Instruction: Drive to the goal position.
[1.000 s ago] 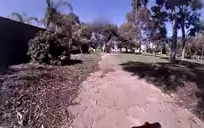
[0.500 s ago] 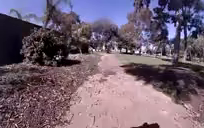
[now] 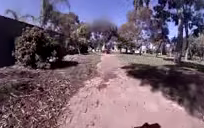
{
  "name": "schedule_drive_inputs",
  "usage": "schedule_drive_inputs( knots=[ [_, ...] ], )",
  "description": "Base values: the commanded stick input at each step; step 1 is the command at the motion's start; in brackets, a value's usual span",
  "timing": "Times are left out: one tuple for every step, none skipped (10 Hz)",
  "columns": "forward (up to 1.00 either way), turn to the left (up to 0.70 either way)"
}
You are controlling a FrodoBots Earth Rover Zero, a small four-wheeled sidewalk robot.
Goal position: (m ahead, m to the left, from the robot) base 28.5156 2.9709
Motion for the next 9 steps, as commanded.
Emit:
schedule_drive_inputs(
  knots=[
    [0.70, 0.00],
    [0.70, 0.00],
    [0.70, 0.00],
    [0.70, 0.00],
    [0.70, 0.00],
    [0.70, 0.00],
    [0.70, 0.00],
    [0.70, 0.00],
    [0.70, 0.00]
  ],
)
